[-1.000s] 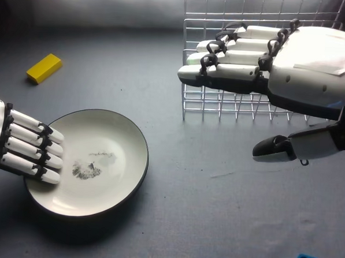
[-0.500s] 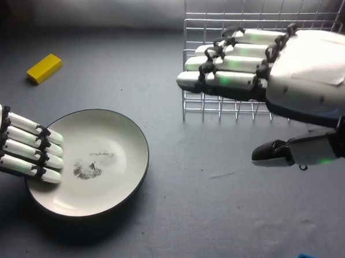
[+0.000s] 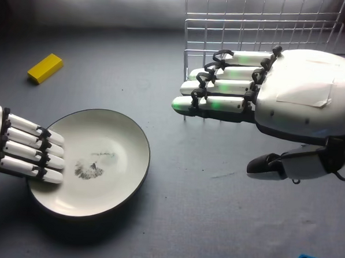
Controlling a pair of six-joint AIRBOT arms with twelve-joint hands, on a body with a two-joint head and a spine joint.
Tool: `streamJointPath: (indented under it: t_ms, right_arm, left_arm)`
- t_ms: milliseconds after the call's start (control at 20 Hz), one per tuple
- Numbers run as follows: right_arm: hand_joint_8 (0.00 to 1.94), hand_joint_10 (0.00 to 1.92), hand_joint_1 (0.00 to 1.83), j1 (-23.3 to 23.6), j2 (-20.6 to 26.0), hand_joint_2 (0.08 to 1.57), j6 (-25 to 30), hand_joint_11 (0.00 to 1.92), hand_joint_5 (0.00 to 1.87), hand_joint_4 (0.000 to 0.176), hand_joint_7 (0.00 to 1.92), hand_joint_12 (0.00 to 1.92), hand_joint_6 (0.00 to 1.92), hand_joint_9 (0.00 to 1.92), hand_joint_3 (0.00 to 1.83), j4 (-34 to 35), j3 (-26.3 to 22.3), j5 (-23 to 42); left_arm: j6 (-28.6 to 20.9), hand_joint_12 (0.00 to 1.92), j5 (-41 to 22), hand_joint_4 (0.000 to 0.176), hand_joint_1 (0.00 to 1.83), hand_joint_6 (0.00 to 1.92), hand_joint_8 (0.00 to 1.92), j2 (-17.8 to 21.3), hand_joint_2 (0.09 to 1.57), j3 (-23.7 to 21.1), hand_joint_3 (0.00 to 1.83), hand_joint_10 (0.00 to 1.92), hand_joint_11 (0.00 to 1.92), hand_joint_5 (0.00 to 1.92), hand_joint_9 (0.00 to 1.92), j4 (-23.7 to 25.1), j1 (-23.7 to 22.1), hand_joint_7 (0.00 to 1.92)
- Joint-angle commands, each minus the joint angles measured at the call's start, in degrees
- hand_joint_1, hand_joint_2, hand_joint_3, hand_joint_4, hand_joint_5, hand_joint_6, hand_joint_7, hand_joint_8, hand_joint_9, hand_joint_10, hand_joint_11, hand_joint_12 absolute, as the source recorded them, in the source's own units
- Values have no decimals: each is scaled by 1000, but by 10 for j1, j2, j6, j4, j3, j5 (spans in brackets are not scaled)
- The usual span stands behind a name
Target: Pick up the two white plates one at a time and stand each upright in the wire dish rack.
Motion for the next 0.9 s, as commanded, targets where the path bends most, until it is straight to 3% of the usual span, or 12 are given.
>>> streamJointPath:
  t_ms: [0, 400, 450, 850]
  right_arm:
    - [5, 5, 988, 4, 2, 1055, -5, 0, 158, 0, 132, 665, 4, 114, 0, 12, -6, 63]
    - [1, 3, 900, 6, -2, 1065, -42, 0, 128, 0, 109, 586, 1, 104, 0, 11, -17, 62]
    - [1, 1, 964, 6, -5, 1049, -50, 0, 121, 0, 102, 587, 0, 94, 0, 11, -17, 57]
    - [1, 3, 777, 6, -39, 1078, -118, 0, 94, 0, 97, 540, 0, 81, 3, 11, -16, 14]
  left_arm:
    - [3, 0, -10, 0, 0, 6, 6, -7, 1127, -10, 0, 3, 0, 20, 8, -3, 1, 30]
    - [-3, 2, -1, 0, 0, 5, 6, -17, 1110, -52, 0, 6, 4, 17, 15, -3, -8, 23]
    - [-3, 0, -1, 0, 0, 1, 2, -20, 1108, -55, 0, 2, 0, 8, 7, -3, -12, 13]
    - [-12, 0, 4, 0, 0, 0, 3, -39, 1109, -54, 0, 0, 0, 1, 0, -3, -33, 14]
